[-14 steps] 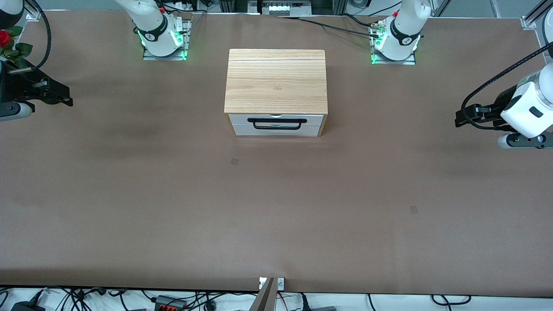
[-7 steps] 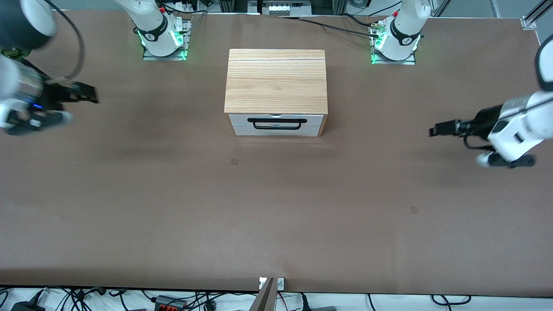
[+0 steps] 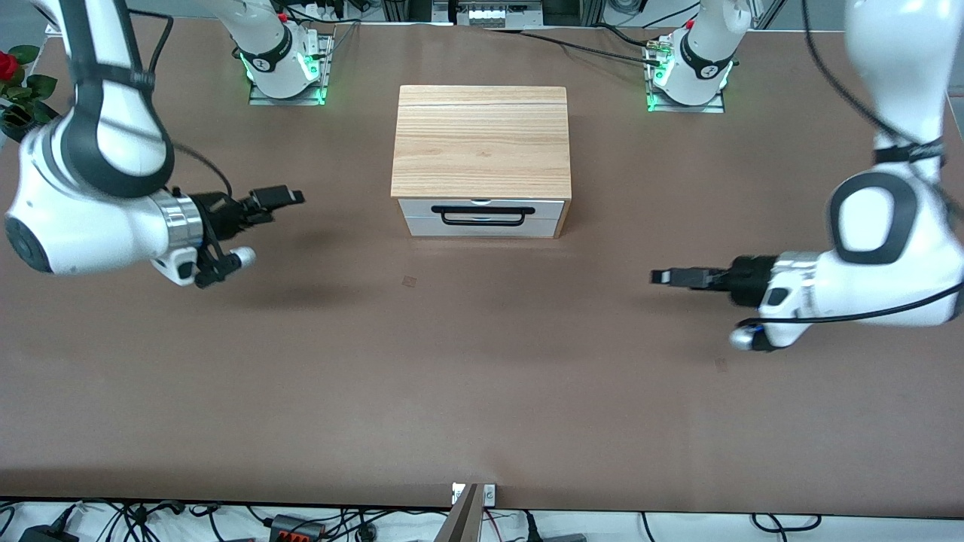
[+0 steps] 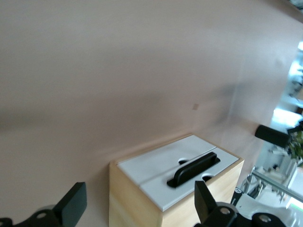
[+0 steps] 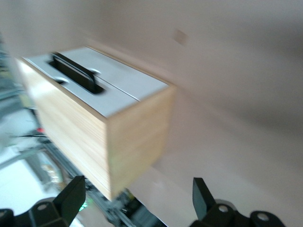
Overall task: Pull top drawer with both arms simultaneously
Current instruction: 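Move the right gripper and the left gripper toward the black drawer handle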
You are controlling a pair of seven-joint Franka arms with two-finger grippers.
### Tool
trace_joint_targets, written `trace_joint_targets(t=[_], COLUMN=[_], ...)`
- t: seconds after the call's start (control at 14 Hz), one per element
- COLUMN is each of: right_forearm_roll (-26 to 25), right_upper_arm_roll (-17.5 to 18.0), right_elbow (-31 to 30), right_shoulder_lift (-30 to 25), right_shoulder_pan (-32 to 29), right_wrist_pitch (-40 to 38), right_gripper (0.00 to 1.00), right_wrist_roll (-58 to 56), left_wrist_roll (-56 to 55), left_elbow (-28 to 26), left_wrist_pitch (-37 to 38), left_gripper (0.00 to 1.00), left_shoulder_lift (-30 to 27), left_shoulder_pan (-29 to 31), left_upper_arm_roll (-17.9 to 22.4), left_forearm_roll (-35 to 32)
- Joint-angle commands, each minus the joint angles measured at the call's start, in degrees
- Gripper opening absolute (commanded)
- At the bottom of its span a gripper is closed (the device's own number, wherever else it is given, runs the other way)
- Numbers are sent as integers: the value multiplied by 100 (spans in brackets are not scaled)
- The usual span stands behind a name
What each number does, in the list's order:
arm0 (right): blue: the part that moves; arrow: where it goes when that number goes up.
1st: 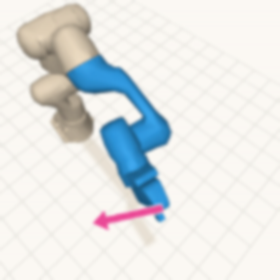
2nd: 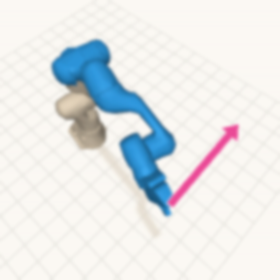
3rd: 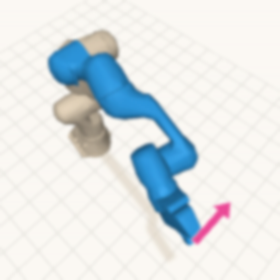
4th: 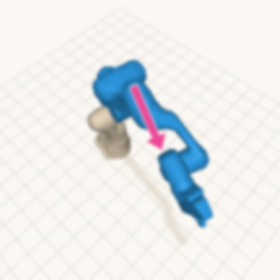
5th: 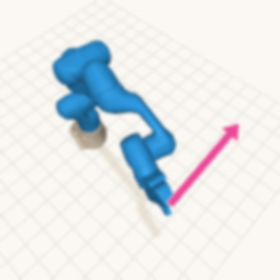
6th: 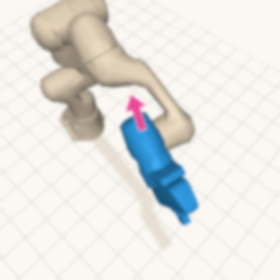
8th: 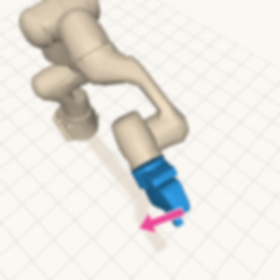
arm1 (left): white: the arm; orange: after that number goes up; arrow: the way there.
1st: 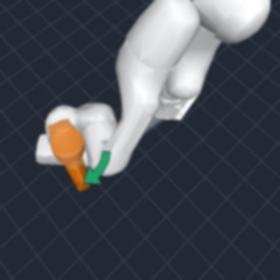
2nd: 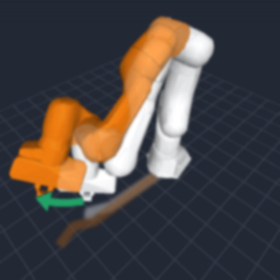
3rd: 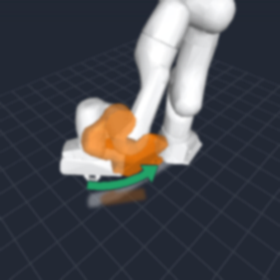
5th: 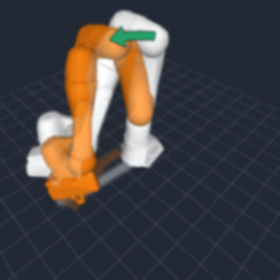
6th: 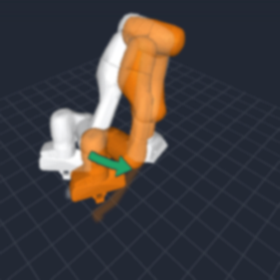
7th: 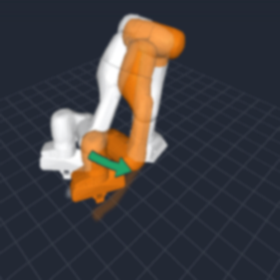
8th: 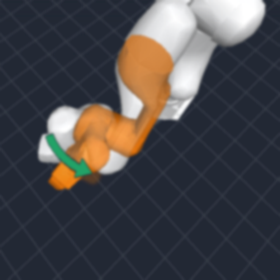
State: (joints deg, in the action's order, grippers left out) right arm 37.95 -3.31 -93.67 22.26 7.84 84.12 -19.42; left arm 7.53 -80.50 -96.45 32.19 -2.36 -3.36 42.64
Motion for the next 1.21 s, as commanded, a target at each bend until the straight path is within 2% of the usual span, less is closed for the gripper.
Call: trace_joint_targets(t=[0.0, 0.21, 0.36, 0.5, 0.71, 0.86, 1.0, 1.14], right_forearm_roll=[1087, 2739, 3418, 4374, 5711, 6214, 6295, 6312], right_upper_arm_roll=[15, 50, 67, 67, 67, 67, 67, 76], right_elbow=[-587, -1801, -2049, -2207, -2418, -2506, -2507, -2507], right_shoulder_lift=[112, 147, 305, 463, 761, 894, 982, 1096], right_shoulder_pan=[7, 129, 367, 805, 1482, 1686, 1695, 1695], right_wrist_pitch=[383, 1289, 1588, 1773, 2160, 2152, 2108, 2082], right_gripper=[100, 100, 100, 100, 100, 100, 85, 70], right_wrist_roll=[-962, -2772, -3198, -3505, -4094, -4280, -4272, -4263], left_wrist_roll=[827, 2151, 2742, 3323, 3614, 3659, 3746, 3896], left_elbow=[148, -79, -326, -623, -1318, -1546, -1967, -2128], left_wrist_pitch=[-268, -225, -225, -225, 90, 153, 144, 100], left_gripper=[100, 100, 100, 100, 100, 100, 100, 100], left_shoulder_lift=[340, 621, 640, 657, 902, 983, 991, 974], left_shoulder_pan=[-124, -256, -361, -458, -458, -485, -485, -572], left_upper_arm_roll=[-147, -156, -156, -165, -156, -165, -304, -367], left_forearm_roll=[646, 1770, 2072, 2230, 3432, 3585, 4083, 4235])
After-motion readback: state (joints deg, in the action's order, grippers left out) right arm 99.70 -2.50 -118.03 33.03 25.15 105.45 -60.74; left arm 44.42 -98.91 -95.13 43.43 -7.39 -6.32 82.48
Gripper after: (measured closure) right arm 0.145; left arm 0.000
